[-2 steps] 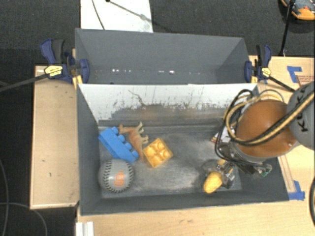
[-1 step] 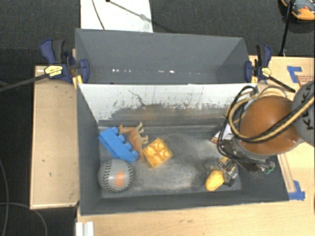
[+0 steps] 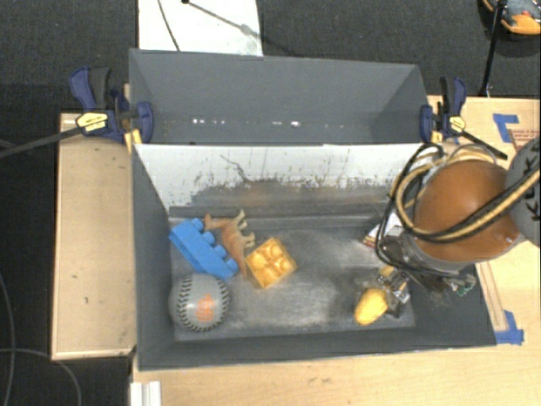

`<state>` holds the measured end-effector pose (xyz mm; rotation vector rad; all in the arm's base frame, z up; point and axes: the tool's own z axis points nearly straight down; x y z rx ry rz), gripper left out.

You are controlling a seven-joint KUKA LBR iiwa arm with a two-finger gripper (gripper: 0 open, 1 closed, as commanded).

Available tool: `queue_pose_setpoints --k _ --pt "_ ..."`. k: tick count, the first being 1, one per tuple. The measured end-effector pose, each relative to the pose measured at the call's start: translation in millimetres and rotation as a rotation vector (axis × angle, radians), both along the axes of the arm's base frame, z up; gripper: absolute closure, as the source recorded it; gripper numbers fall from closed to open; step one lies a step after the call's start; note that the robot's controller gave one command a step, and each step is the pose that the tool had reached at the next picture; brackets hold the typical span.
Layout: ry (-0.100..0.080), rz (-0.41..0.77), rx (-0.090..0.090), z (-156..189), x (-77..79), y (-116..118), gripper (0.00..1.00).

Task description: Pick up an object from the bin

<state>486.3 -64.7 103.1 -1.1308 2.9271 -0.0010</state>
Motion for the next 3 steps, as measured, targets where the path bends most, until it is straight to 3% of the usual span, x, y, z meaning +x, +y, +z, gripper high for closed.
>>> queue_pose_setpoints --k 3 --pt "0.002 -0.003 0.000 23 -0.3 0 1.00"
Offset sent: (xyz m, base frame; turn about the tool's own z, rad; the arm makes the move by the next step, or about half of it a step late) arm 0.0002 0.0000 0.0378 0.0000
